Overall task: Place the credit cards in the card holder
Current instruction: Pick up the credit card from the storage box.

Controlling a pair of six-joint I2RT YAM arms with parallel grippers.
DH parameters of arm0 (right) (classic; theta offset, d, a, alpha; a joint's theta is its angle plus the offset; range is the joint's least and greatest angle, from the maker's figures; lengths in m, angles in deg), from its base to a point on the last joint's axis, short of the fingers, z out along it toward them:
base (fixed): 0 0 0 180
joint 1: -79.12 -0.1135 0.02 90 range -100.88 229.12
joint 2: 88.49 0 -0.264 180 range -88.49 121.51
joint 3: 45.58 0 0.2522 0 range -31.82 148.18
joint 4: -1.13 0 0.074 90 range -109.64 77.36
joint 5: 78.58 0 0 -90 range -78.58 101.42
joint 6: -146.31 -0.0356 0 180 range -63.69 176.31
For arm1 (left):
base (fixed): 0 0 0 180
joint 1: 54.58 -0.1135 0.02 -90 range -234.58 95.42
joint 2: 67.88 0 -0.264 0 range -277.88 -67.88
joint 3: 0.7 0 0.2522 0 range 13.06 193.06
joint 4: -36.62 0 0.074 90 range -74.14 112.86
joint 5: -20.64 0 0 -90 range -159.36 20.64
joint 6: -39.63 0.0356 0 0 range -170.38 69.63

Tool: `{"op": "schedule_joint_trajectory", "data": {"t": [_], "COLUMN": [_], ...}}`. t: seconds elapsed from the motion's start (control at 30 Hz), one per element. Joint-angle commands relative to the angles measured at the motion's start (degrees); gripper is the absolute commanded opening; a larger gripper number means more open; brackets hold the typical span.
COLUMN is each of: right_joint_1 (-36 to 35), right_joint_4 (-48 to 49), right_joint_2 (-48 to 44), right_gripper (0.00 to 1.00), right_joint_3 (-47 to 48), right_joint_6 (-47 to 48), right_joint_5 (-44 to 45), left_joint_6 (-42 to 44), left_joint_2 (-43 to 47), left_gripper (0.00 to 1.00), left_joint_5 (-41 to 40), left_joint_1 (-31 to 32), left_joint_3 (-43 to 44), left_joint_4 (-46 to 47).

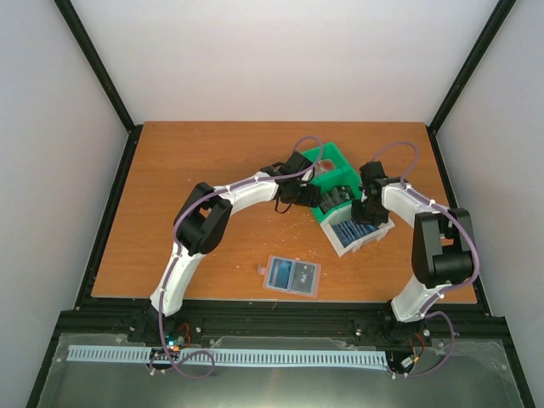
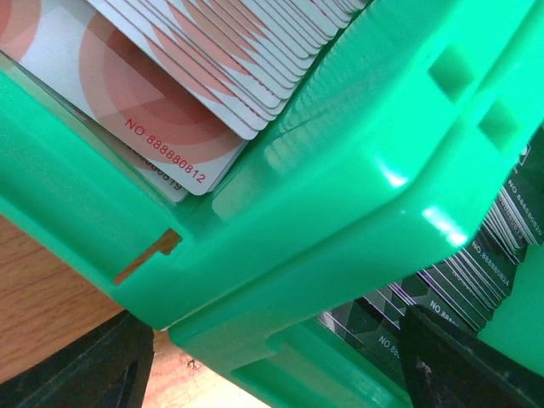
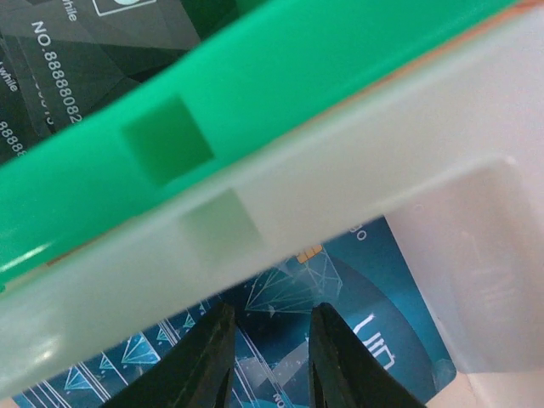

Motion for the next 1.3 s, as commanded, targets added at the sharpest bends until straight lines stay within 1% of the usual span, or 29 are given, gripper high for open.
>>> {"op": "schedule_joint_trajectory", "data": {"t": [0.0, 0.17, 0.33, 0.53, 0.7, 0.97, 1.1, 1.27], "right_joint_1": [0.7, 0.8, 0.9, 0.8, 0.8, 0.4, -1.2, -3.7], "right_joint_4": [-1.0, -2.0, -2.6, -2.7, -2.4, -2.4, -2.8, -3.7], "right_joint_2": [-2.1, -2.7, -3.0, -4.2, -4.5, -2.9, -1.6, 0.3], "right_gripper": [0.25, 0.25, 0.25, 0.21, 0.17, 0.16, 0.17, 0.16], "right_joint_3": [1.0, 0.8, 0.5, 0.5, 0.0, -0.6, -0.7, -0.7], "right_joint_6": [-0.1, 0.0, -0.4, -0.8, -0.5, 0.5, 1.2, 1.1], "right_joint_5": [5.4, 5.0, 6.8, 11.4, 12.7, 13.1, 16.3, 23.3], "left_joint_6": [1.2, 1.6, 1.8, 1.8, 1.9, 2.0, 2.0, 2.0], "left_joint_2": [-3.0, -3.2, -3.2, -3.2, -3.3, -3.4, -3.4, -3.4], "left_gripper": [0.8, 0.8, 0.8, 0.8, 0.8, 0.79, 0.79, 0.78], "left_joint_5": [-5.1, -4.8, -4.8, -4.8, -4.5, -4.0, -3.7, -3.4], "left_joint_1": [-0.7, -0.7, -0.8, -0.8, -0.9, -1.1, -1.2, -1.4], "left_joint_3": [-1.4, -0.9, -0.9, -0.9, -0.9, -1.0, -0.8, -0.8], "left_joint_4": [-8.1, -8.1, -8.1, -8.2, -8.2, -8.2, -8.2, -8.2]}}
